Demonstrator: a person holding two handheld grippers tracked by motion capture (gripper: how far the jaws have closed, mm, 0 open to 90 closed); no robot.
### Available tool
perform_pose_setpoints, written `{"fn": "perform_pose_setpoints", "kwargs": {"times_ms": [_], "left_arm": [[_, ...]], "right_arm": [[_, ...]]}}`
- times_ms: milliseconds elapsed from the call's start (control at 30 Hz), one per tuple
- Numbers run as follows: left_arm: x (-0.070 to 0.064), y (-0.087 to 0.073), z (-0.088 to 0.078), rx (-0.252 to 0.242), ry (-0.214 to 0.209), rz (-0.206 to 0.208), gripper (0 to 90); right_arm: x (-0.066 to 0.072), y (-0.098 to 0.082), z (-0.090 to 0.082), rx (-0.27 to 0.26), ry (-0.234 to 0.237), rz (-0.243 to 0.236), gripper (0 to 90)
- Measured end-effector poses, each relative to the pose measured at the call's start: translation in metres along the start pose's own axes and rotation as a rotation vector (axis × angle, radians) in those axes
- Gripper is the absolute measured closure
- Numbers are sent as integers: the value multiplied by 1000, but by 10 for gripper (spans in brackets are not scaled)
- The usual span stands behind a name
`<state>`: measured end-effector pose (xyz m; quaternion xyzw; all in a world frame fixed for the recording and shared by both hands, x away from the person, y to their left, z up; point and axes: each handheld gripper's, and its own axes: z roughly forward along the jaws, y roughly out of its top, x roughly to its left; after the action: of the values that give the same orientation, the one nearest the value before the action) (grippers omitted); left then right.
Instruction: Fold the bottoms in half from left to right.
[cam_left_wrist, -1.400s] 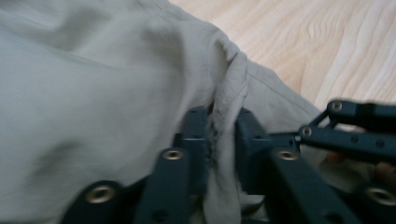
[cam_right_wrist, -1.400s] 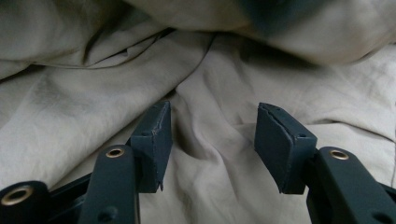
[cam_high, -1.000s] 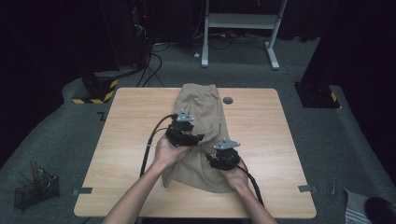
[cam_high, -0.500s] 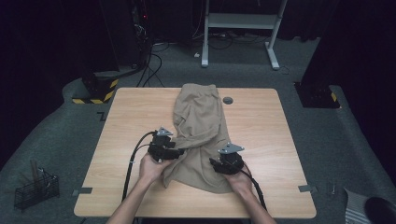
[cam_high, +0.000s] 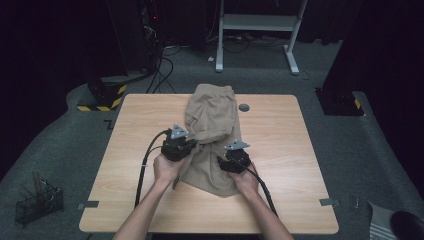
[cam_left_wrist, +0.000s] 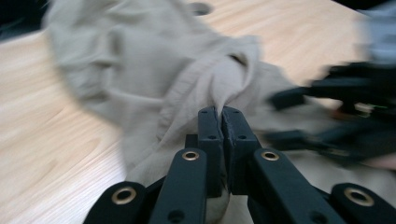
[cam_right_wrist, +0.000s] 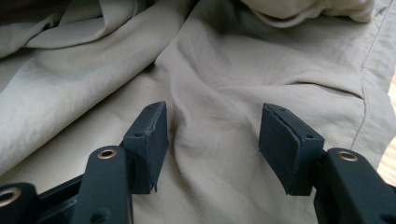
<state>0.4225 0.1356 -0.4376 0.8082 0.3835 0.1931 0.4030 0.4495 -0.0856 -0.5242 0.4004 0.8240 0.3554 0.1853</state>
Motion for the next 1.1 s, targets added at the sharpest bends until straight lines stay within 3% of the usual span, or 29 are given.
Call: {"fn": "perform_pose_setpoints", "kwargs": {"times_ms": [67,133,200,333,467,533,600,733,833,900,1000,1100], "left_arm": [[-15,-3,15,72,-42,60,851],[-23,-12,35,135,-101,56,798],[-29,-20,46,164,-141,39,729],[-31,-22,33,112,-185,33,560],[-15,-17,1,21,-193,-31,454],[-6,-16,-13,-17,-179,-57,422],[1,-16,-19,-6,-77,-30,404],[18,-26,-9,66,39,-63,402],[26,-37,5,127,81,-85,394],[30,-46,13,156,94,-108,387],[33,-58,23,171,66,-158,372],[28,-63,29,186,53,-149,361]], "right_arm": [[0,3,3,-1,2,-1,424],[0,2,2,0,7,0,423],[-1,-1,-1,0,10,-6,425],[-2,-14,-16,-4,7,-21,446],[-11,-22,-29,-3,-6,-24,528],[-15,-24,-34,-7,-3,-20,573],[-17,-25,-37,-16,4,-18,621],[-16,-22,-43,-39,22,-21,642],[-13,-16,-49,-64,33,-20,601],[-12,-10,-53,-91,34,-24,550],[-9,1,-55,-104,36,-28,470],[-3,13,-51,-93,72,-41,422]]}}
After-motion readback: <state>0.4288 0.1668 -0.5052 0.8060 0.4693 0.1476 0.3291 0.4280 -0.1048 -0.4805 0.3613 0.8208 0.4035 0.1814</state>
